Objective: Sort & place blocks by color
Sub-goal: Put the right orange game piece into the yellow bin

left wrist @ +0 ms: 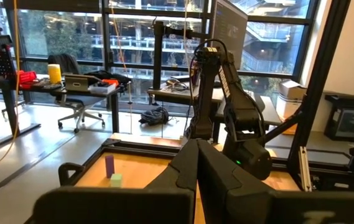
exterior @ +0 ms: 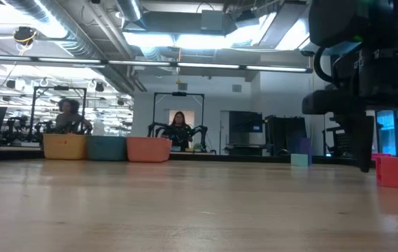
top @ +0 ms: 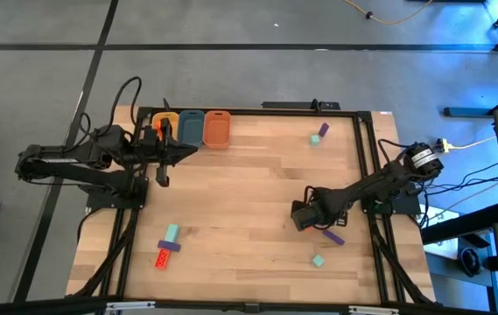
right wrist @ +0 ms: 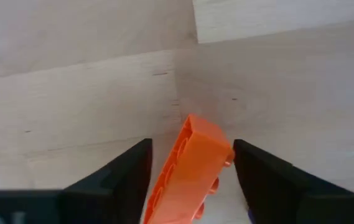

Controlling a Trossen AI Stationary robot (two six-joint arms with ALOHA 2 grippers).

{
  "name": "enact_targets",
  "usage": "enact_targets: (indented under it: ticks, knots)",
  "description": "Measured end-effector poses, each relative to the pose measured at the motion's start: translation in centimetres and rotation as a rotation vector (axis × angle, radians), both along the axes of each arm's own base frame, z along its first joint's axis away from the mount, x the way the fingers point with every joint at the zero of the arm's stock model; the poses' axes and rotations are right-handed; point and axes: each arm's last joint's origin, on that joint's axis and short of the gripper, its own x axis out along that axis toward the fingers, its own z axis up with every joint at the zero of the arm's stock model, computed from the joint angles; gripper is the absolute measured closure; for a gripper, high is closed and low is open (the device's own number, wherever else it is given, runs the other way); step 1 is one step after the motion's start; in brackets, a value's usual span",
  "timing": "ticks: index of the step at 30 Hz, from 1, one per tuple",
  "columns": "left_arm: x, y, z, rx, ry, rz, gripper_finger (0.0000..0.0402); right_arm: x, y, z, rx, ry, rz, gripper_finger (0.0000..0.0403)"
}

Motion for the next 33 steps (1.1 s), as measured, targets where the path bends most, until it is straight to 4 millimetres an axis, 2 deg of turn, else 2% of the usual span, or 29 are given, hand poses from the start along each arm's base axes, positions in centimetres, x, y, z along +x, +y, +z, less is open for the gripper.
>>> enact_targets:
  ticks: [9, 16, 21, 25, 28, 33]
  knots:
    - [0.0, 0.1, 0.0, -0.002, 0.000, 0.017, 0.0402, 0.0, 0.0, 0.0, -0.005, 0.007, 0.060, 0.0305]
    - [0.0, 0.1, 0.0, -0.002, 0.000, 0.018, 0.0402, -0.3, -0.2, 1.0, -0.016, -0.023, 0.145, 0.0305]
    - [0.0, 0.1, 0.0, -0.002, 0.000, 0.018, 0.0402, -1.1, -0.9, 4.4, -0.070, -0.171, 0.266, 0.0299]
    - [0.0, 0.1, 0.0, -0.003, -0.001, 0.017, 0.0402, -2.0, -2.6, 7.4, -0.176, -0.300, 0.346, 0.0304]
    - [0.0, 0.1, 0.0, -0.004, -0.001, 0.020, 0.0402, -2.4, -4.2, 8.9, -0.223, -0.347, 0.429, 0.0304]
    - [0.0, 0.1, 0.0, -0.046, -0.006, 0.018, 0.0401, -0.5, -6.5, 10.3, -0.289, -0.510, 0.629, 0.0304]
